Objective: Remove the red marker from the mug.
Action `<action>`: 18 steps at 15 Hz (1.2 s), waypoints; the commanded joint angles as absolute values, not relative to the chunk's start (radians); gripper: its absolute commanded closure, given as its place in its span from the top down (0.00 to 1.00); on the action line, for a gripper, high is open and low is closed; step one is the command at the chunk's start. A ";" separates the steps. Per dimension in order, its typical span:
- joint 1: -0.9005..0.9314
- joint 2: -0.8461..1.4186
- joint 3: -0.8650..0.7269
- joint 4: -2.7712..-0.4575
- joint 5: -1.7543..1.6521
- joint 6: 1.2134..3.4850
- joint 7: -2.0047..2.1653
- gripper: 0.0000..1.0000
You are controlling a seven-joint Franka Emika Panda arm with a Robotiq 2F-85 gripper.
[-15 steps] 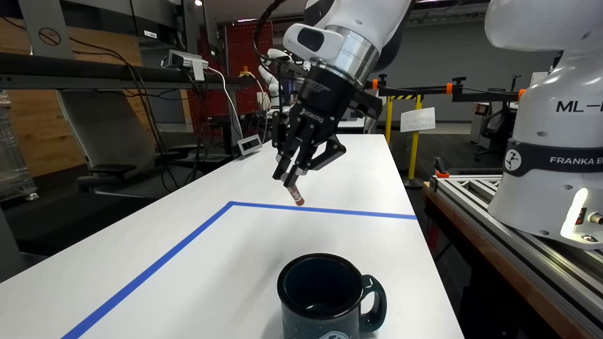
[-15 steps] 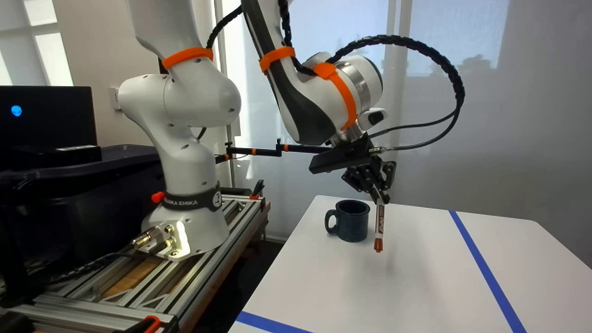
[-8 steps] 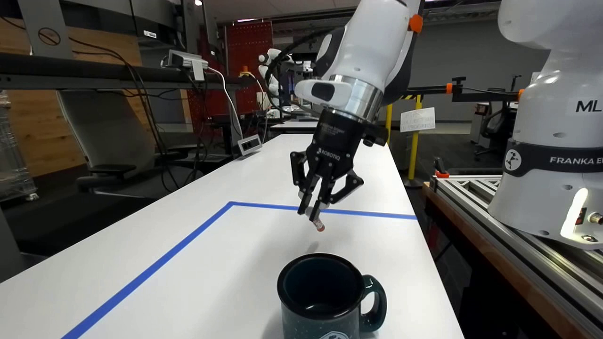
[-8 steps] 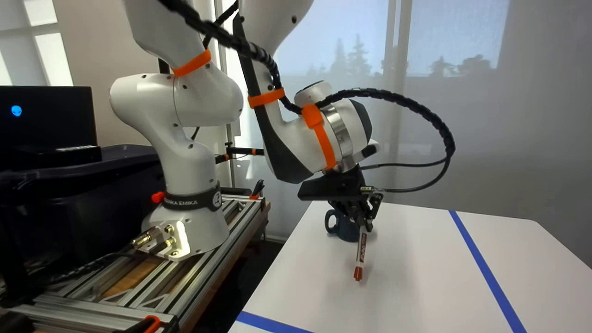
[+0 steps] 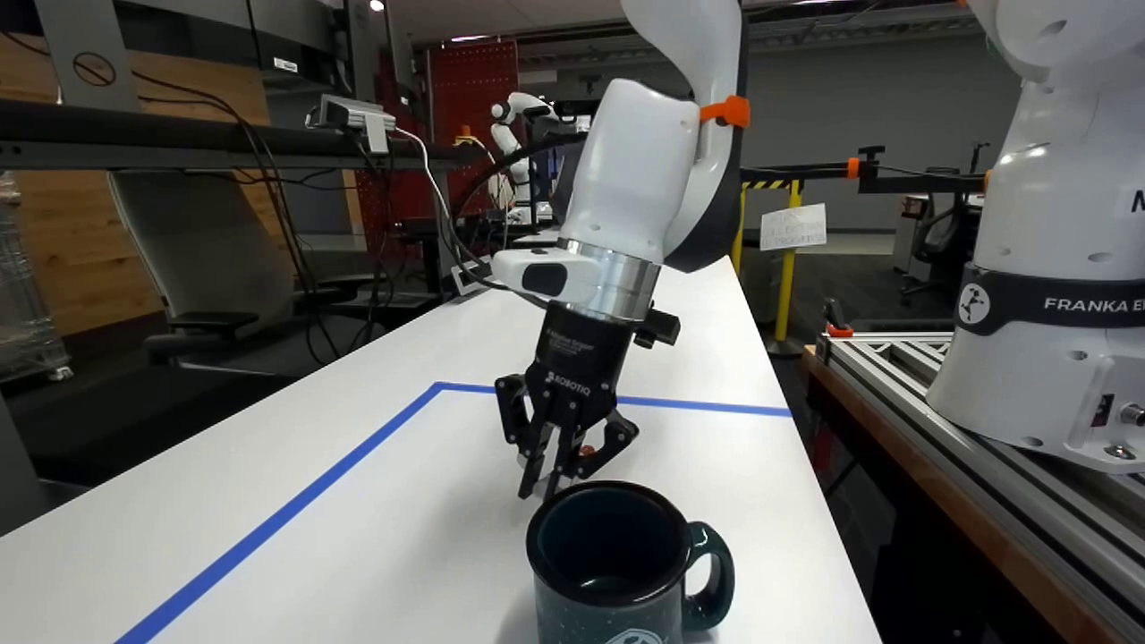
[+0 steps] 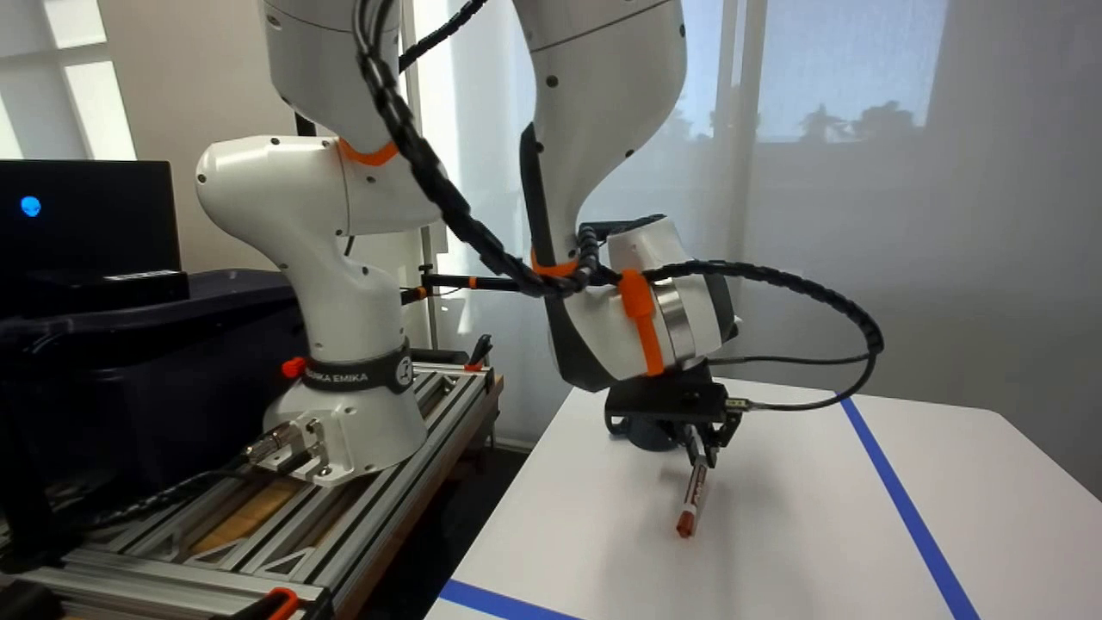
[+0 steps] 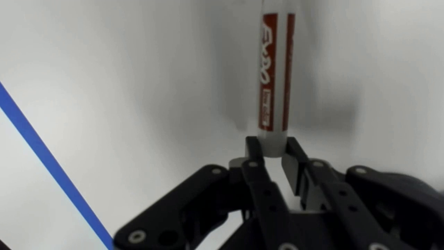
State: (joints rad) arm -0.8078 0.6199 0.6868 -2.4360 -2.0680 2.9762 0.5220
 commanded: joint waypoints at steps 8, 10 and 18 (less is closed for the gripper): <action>-0.724 0.597 0.645 -2.403 -1.888 3.069 0.377 0.92; -0.733 0.558 0.656 -2.444 -1.819 3.119 0.365 1.00; -0.761 0.354 0.702 -2.651 -1.481 3.120 0.363 1.00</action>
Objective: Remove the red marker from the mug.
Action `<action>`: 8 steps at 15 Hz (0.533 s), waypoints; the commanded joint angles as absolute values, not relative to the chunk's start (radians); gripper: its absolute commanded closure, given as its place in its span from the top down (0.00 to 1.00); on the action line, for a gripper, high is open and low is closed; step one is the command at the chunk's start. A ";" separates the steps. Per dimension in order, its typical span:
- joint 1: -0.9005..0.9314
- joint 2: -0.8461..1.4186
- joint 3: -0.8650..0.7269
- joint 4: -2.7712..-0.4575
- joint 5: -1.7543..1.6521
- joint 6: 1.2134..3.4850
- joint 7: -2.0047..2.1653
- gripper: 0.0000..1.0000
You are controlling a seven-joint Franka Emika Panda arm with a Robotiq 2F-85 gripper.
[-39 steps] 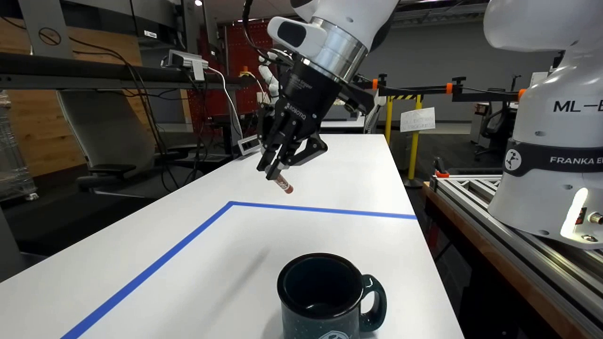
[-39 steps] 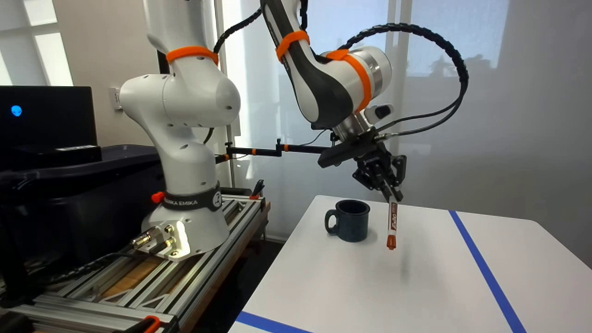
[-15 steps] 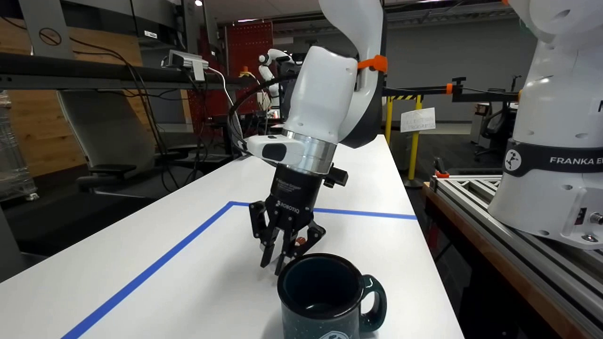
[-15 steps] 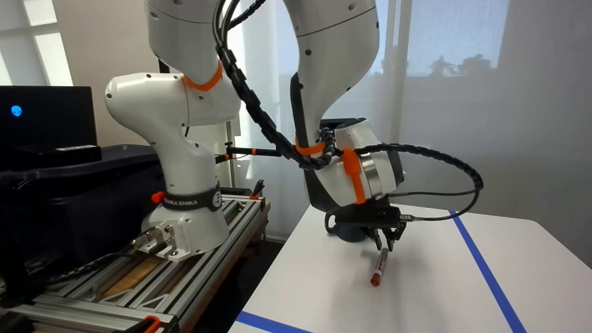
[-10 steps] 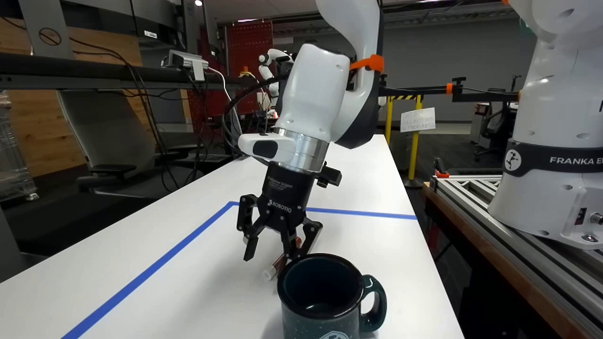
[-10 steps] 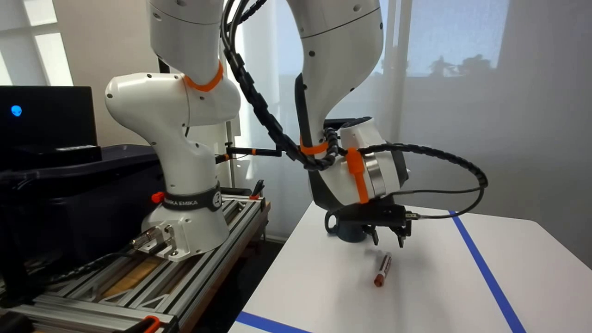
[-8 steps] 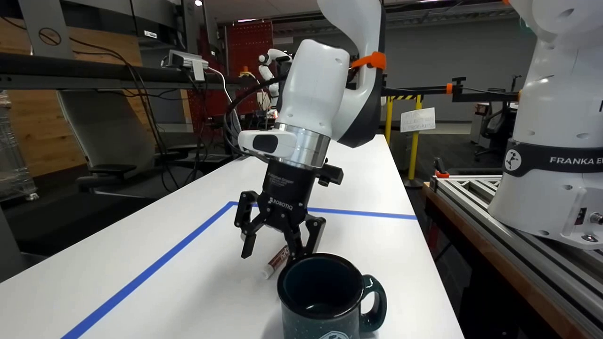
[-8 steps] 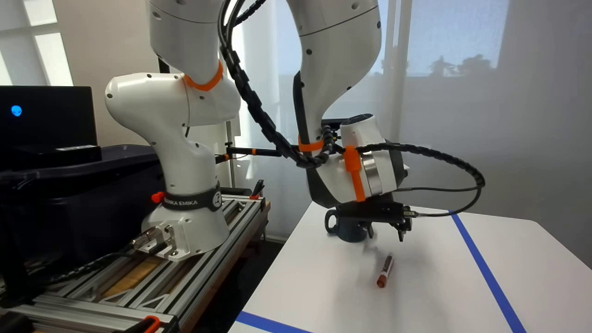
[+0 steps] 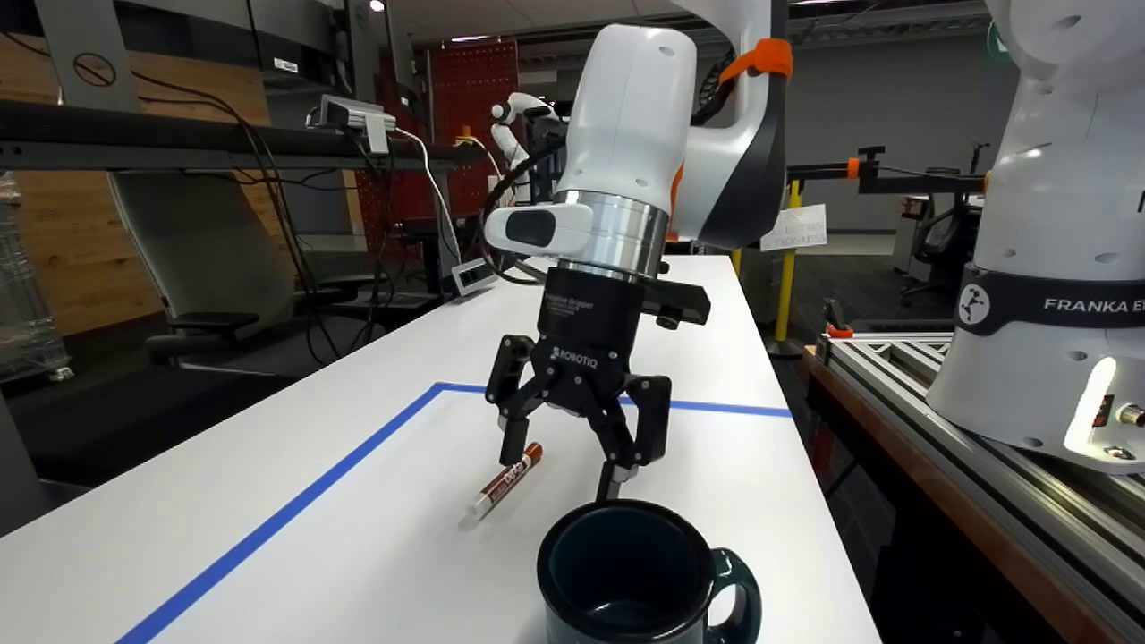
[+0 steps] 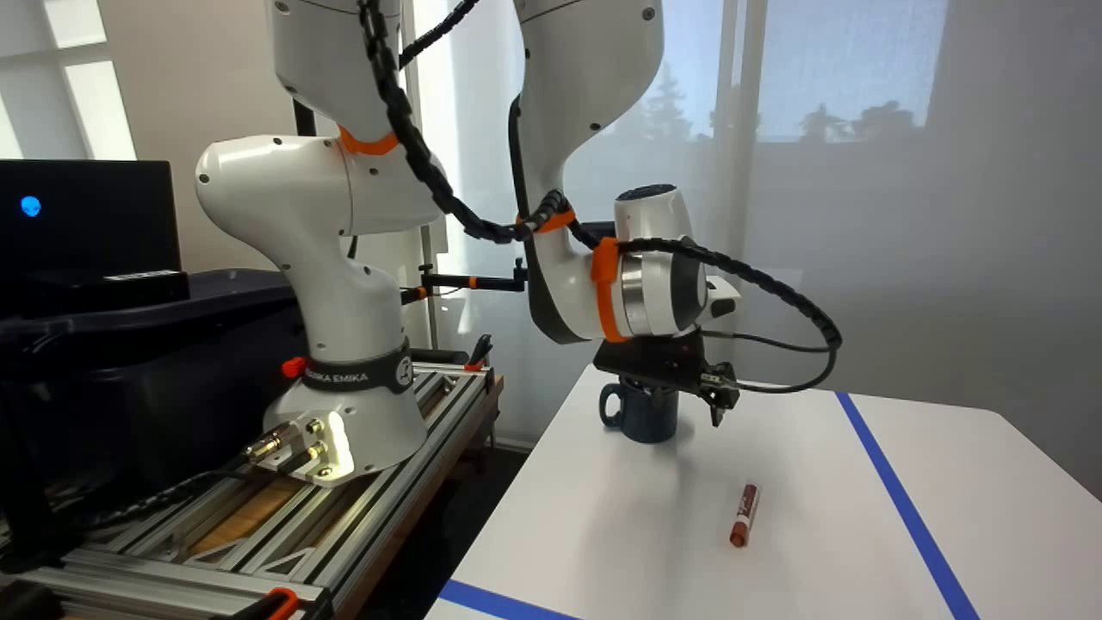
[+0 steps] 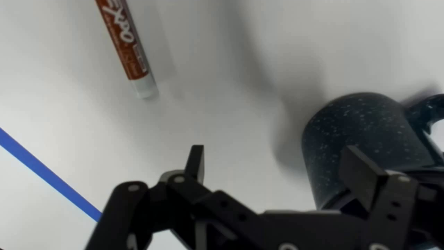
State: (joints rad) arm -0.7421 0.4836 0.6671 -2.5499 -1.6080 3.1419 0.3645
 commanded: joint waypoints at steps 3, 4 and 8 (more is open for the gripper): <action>-0.763 0.278 0.726 -2.712 -1.323 3.094 0.378 1.00; -0.752 0.259 0.727 -2.731 -1.263 3.078 0.364 1.00; -0.802 0.184 0.838 -2.766 -1.067 2.995 0.372 1.00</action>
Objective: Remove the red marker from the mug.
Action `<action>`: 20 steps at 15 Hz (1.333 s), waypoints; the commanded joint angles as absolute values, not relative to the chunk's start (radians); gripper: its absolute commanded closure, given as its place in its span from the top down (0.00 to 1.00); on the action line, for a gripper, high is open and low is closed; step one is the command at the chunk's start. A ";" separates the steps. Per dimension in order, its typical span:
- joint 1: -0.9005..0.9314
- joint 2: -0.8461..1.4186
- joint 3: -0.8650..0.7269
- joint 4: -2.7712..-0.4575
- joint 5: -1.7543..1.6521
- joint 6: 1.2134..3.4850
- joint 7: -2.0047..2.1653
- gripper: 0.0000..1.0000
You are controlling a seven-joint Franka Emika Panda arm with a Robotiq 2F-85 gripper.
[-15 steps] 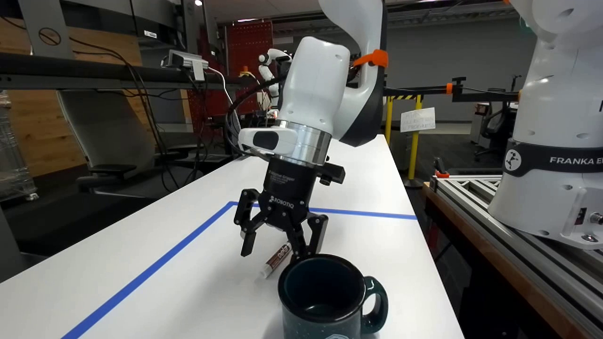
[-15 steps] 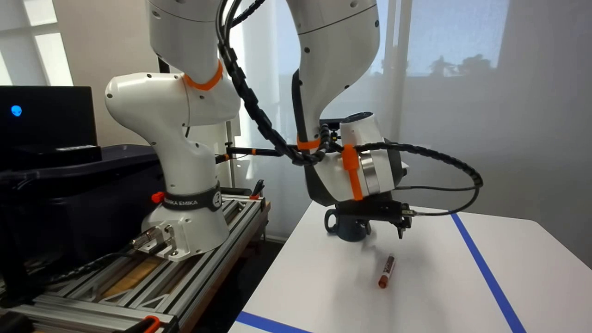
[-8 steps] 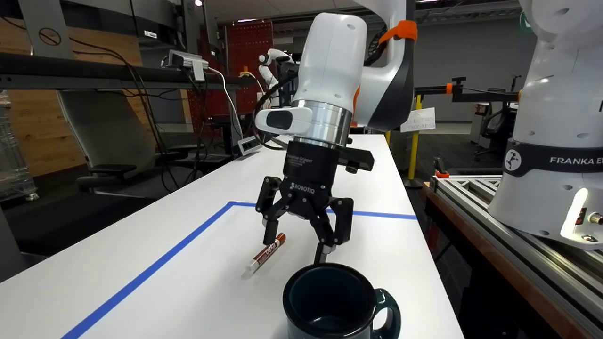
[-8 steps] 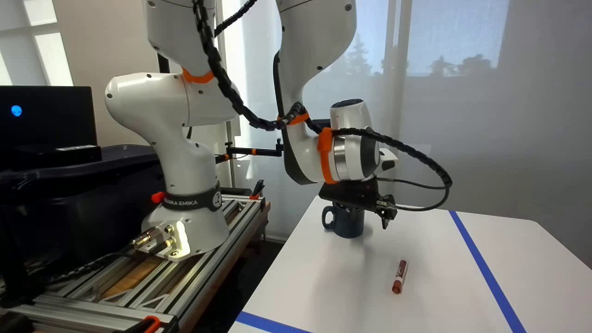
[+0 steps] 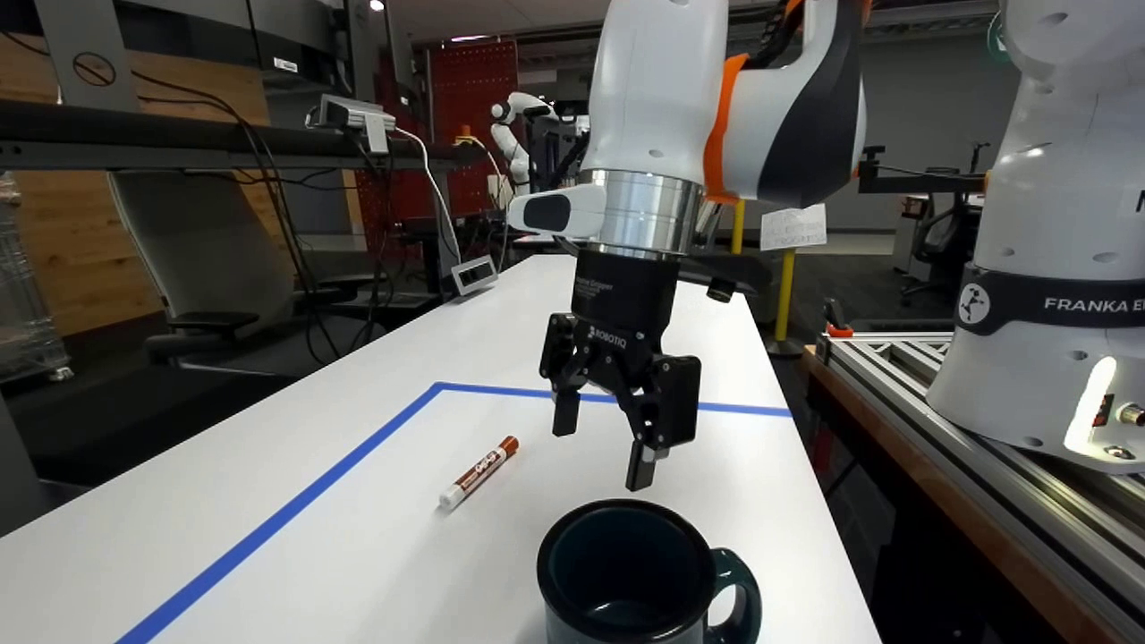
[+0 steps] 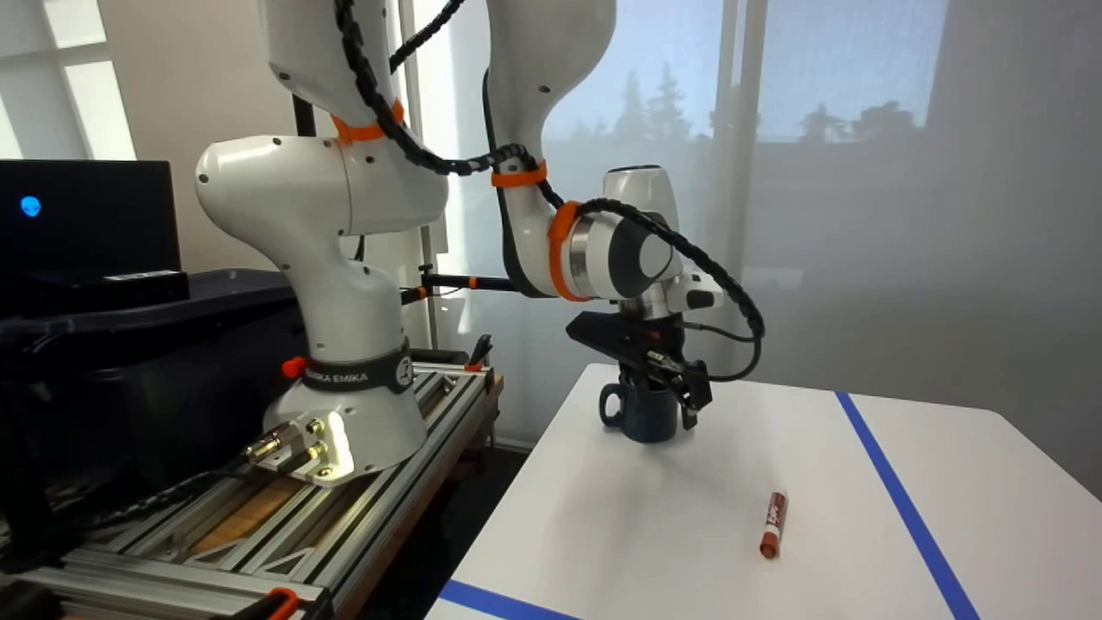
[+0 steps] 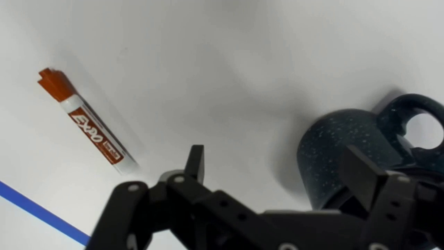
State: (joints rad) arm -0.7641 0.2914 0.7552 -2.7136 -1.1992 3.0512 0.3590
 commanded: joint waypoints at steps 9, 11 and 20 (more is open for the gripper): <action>-0.862 0.024 1.003 -2.758 -0.699 2.813 0.423 1.00; -0.860 -0.014 1.011 -2.757 -0.631 2.798 0.460 1.00; -0.858 0.073 0.979 -2.741 -0.695 2.822 0.426 1.00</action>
